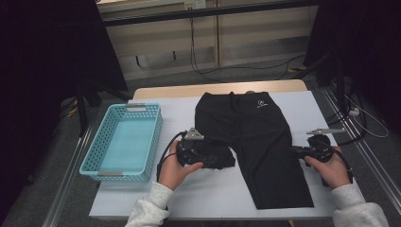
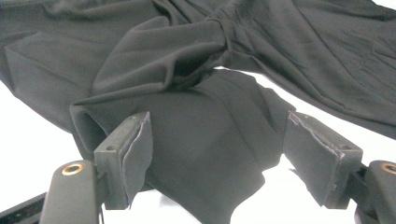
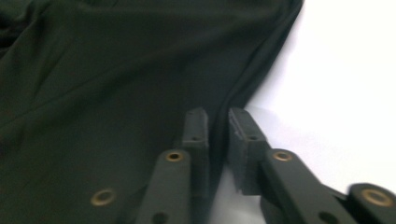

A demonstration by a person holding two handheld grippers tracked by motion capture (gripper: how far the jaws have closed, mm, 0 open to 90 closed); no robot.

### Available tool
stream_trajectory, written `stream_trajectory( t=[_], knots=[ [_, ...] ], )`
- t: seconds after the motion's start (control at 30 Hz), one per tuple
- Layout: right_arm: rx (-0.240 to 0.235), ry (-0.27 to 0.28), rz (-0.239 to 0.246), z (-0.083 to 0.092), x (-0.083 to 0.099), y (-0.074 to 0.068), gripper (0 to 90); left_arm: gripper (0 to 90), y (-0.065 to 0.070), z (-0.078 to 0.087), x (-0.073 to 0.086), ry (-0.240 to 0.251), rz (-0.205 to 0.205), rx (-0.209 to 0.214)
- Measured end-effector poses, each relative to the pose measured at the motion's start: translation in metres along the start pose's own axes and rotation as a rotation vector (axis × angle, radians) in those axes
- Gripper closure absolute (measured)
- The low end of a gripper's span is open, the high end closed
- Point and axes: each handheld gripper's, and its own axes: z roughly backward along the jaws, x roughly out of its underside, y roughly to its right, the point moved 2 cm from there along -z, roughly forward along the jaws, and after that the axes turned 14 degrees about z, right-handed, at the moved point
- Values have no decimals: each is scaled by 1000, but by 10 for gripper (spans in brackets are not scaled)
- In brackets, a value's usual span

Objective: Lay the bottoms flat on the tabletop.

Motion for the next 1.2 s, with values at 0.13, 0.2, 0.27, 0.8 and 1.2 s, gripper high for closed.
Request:
stream_trajectory(
  t=[0.13,0.2,0.27,0.8,1.2],
  knots=[
    [-43,-3,-12,5,6,-4,890,247,0,1,-1,6,3,3],
    [-39,-9,-14,8,8,0,893,247,0,2,-1,6,0,-2],
    [-34,-8,-25,12,10,5,893,247,0,2,-2,7,2,0],
    [-47,-27,-24,20,17,10,900,243,-2,3,-2,8,8,-10],
    [-18,36,70,21,7,3,657,231,-10,3,0,20,41,-52]
  ],
)
